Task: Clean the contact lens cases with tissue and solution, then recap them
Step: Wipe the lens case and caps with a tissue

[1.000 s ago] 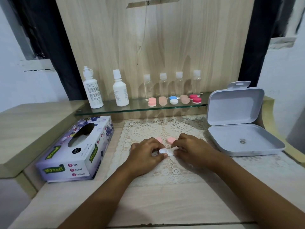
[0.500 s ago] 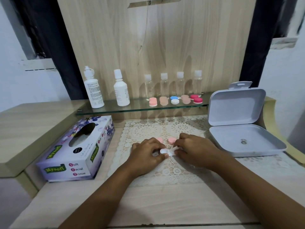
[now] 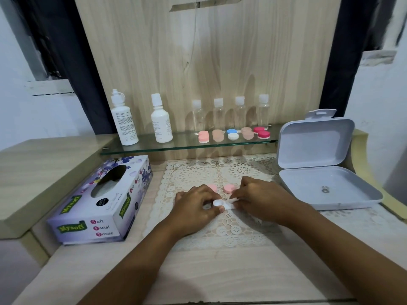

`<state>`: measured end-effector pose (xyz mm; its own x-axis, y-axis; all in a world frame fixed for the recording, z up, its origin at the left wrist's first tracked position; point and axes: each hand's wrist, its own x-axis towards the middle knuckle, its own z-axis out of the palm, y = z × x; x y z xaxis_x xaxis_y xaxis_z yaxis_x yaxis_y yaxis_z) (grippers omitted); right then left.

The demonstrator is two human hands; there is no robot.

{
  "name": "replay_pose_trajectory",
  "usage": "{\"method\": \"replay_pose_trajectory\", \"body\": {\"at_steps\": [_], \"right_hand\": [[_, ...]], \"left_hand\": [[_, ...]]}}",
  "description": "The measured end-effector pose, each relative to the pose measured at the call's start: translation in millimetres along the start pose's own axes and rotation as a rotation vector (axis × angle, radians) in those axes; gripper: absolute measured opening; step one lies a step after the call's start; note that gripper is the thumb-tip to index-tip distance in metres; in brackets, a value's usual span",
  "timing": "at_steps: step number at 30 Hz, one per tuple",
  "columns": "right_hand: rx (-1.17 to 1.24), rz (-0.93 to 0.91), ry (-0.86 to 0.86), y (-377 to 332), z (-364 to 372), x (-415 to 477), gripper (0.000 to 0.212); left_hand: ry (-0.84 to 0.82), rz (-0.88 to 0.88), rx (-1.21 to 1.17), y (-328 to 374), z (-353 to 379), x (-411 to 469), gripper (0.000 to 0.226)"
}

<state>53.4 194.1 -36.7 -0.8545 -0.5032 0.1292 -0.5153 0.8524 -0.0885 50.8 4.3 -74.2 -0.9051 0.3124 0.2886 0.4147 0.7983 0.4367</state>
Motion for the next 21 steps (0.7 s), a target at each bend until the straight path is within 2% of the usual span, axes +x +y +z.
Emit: {"method": "replay_pose_trajectory", "body": {"at_steps": [7,15,21], "right_hand": [[-0.114,0.025,-0.025,-7.9,-1.6,3.8,0.028],[0.140,0.060,-0.085,2.0,4.5,8.8,0.022],[0.066,0.056,-0.035,3.9,3.0,6.4,0.027]], "left_hand": [[0.001,-0.002,0.008,0.7,-0.3,-0.6,0.027],[0.002,0.002,0.000,1.4,-0.4,-0.6,0.025],[0.001,0.005,-0.005,0.8,-0.3,-0.2,0.024]]}}
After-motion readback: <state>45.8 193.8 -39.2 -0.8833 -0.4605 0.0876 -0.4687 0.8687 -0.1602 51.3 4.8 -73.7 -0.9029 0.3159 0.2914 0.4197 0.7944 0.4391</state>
